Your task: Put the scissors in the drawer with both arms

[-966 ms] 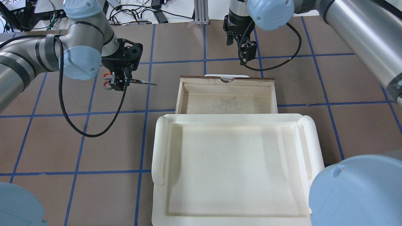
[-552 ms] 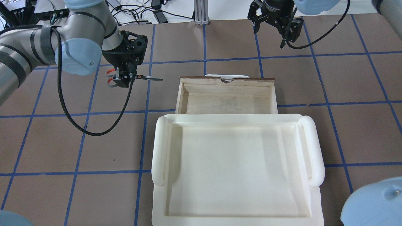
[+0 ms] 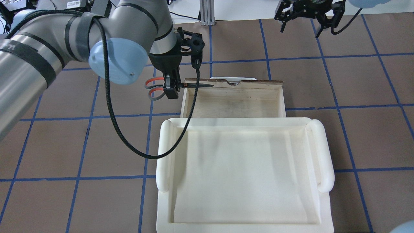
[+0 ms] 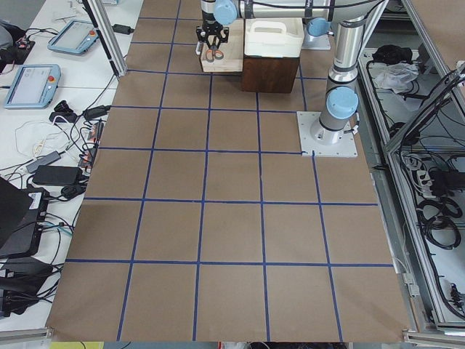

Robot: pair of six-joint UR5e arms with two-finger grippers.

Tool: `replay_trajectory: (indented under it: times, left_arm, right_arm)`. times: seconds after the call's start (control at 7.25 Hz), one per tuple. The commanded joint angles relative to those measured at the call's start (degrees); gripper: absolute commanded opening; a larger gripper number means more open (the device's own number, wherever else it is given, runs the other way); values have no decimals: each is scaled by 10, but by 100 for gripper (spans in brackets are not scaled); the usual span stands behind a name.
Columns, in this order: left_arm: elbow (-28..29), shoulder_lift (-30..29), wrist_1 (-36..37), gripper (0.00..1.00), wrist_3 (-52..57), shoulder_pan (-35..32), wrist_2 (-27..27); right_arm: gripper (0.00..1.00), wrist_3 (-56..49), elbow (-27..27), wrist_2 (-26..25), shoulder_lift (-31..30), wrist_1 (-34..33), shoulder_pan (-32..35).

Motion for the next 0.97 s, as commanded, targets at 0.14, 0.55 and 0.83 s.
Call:
replay_trajectory:
  times: [0.14,0.55,0.83]
  left_arm:
    - [-2,-24,6,0,-67,-51,-29]
    - [-4,-47,36,0,-86,-55,-49]
    - [-4,-63,52,0,-85,-79,-44]
  right_arm:
    - [100,-27,3,9,-9,-4,-24]
    - [100,-27,8,-13,-9,-5,-24]
    - [100,-27,8,-19,-10,-5,-24]
